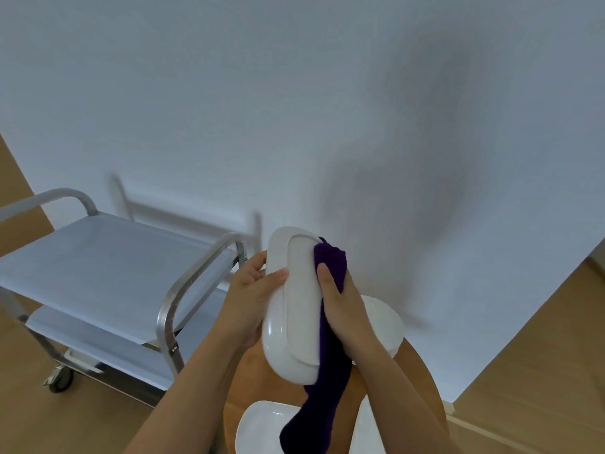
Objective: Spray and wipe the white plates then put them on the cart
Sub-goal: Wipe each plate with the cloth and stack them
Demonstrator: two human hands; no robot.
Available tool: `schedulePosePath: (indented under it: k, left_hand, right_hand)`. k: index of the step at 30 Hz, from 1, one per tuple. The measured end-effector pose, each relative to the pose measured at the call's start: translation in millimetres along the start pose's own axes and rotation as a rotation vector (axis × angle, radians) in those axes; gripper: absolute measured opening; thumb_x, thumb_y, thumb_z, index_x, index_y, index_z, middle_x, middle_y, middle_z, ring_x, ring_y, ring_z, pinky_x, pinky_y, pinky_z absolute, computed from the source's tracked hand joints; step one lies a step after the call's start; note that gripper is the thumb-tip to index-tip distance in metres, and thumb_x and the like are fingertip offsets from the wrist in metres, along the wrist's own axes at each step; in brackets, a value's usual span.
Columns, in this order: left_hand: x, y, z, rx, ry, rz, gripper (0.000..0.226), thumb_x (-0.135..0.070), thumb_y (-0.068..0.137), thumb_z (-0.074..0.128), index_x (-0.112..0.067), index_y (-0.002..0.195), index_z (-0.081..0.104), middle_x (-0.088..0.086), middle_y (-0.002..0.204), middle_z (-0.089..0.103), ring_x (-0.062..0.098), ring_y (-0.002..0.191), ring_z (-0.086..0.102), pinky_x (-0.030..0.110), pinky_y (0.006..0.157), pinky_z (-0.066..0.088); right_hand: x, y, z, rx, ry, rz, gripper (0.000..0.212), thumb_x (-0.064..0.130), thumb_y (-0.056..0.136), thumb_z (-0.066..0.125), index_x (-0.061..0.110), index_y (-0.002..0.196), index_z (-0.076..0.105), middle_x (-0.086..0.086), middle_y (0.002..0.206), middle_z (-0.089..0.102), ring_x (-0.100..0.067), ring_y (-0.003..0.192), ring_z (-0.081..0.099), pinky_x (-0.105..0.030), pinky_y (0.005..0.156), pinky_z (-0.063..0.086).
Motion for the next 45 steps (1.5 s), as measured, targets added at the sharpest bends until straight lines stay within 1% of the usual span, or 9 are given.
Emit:
schedulePosePath:
  k: [6, 11, 16, 18, 21, 26, 32, 37, 45]
  left_hand:
    - [-1.6, 5.6, -27.6, 0.246, -0.247, -0.555, 0.083, -0.071, 0.073, 0.053, -0.001, 0.116, 0.068, 0.02, 0.111, 0.067, 0.032, 0.087, 0.07, 0.04, 0.068, 0.059]
    - [6.0, 14.9, -28.1, 0.116, -0.021, -0.568, 0.048, -0.035, 0.074, 0.066, -0.008, 0.114, 0.066, 0.017, 0.107, 0.07, 0.027, 0.089, 0.069, 0.039, 0.076, 0.056]
    - [-3.1, 14.6, -32.6, 0.064, -0.144, -0.403, 0.039, -0.037, 0.078, 0.058, -0.01, 0.101, 0.074, 0.015, 0.101, 0.072, 0.026, 0.085, 0.071, 0.034, 0.064, 0.058]
    - [-3.9, 15.5, -33.6, 0.01, -0.178, -0.311, 0.045, -0.039, 0.081, 0.054, -0.011, 0.114, 0.067, 0.014, 0.107, 0.071, 0.026, 0.094, 0.069, 0.038, 0.072, 0.057]
    - [3.2, 13.8, -25.9, -0.066, -0.211, -0.251, 0.052, -0.04, 0.087, 0.05, -0.01, 0.129, 0.057, 0.015, 0.122, 0.064, 0.03, 0.114, 0.06, 0.045, 0.096, 0.048]
    - [23.3, 2.6, 9.2, -0.145, -0.205, -0.227, 0.043, -0.044, 0.085, 0.052, -0.012, 0.11, 0.064, 0.009, 0.101, 0.074, 0.019, 0.091, 0.071, 0.029, 0.068, 0.059]
    - [38.7, -8.9, 20.5, -0.146, 0.043, -0.177, 0.04, -0.061, 0.087, 0.041, -0.041, 0.082, 0.075, -0.001, 0.093, 0.075, 0.012, 0.086, 0.072, 0.029, 0.074, 0.049]
    - [38.8, -14.5, 16.6, -0.14, -0.06, -0.156, 0.052, -0.057, 0.077, 0.049, -0.02, 0.108, 0.068, 0.01, 0.1, 0.074, 0.021, 0.092, 0.071, 0.029, 0.067, 0.057]
    - [22.7, -17.1, -15.2, -0.022, -0.177, -0.146, 0.045, -0.047, 0.08, 0.047, -0.018, 0.102, 0.073, 0.011, 0.103, 0.073, 0.02, 0.086, 0.072, 0.029, 0.062, 0.059]
  right_hand:
    - [13.5, 0.5, -28.0, 0.293, -0.313, -0.107, 0.023, 0.065, 0.082, 0.05, 0.053, 0.1, 0.056, 0.023, 0.095, 0.067, 0.002, 0.089, 0.062, -0.021, 0.076, 0.046]
    - [21.7, -0.4, -18.7, 0.242, -0.447, -0.215, 0.045, 0.072, 0.08, 0.041, 0.051, 0.119, 0.05, 0.029, 0.092, 0.059, 0.008, 0.088, 0.055, -0.014, 0.071, 0.04]
    - [5.2, 4.1, -26.0, 0.043, -0.39, -0.201, 0.027, 0.063, 0.087, 0.041, 0.043, 0.069, 0.043, 0.005, 0.071, 0.048, -0.012, 0.063, 0.048, -0.028, 0.061, 0.038]
    - [-5.7, 4.0, -28.8, -0.083, -0.284, -0.133, 0.03, 0.057, 0.089, 0.042, 0.032, 0.097, 0.058, -0.006, 0.1, 0.056, -0.022, 0.093, 0.055, -0.038, 0.08, 0.046]
    - [-13.3, -4.6, -17.7, -0.226, -0.293, -0.058, 0.062, 0.054, 0.094, 0.037, 0.024, 0.147, 0.023, 0.001, 0.154, 0.019, -0.02, 0.14, 0.018, -0.043, 0.115, 0.019]
    - [-10.7, -20.2, 21.7, -0.293, -0.413, -0.116, 0.074, 0.06, 0.083, 0.012, 0.03, 0.15, 0.004, 0.008, 0.159, 0.005, -0.012, 0.144, -0.003, -0.043, 0.115, -0.002]
    - [-0.4, -19.6, 63.0, -0.24, -0.3, -0.101, 0.058, 0.061, 0.092, 0.006, 0.04, 0.144, -0.01, 0.022, 0.153, 0.0, -0.005, 0.144, -0.006, -0.038, 0.117, -0.009]
    - [-7.1, 0.7, 38.5, -0.215, -0.376, 0.109, 0.056, 0.048, 0.099, 0.022, 0.036, 0.149, -0.001, 0.005, 0.158, -0.012, -0.021, 0.144, -0.012, -0.05, 0.114, 0.005]
    - [-20.4, 15.8, -20.7, -0.395, 0.041, 0.047, 0.042, 0.057, 0.092, 0.036, 0.028, 0.119, 0.05, 0.005, 0.112, 0.058, -0.023, 0.109, 0.055, -0.039, 0.091, 0.043]
Point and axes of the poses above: each hand's wrist, its own y-axis towards the middle knuckle, its own z-axis out of the palm, x = y × z, the point moved 3 cm from there along y, towards the middle knuckle
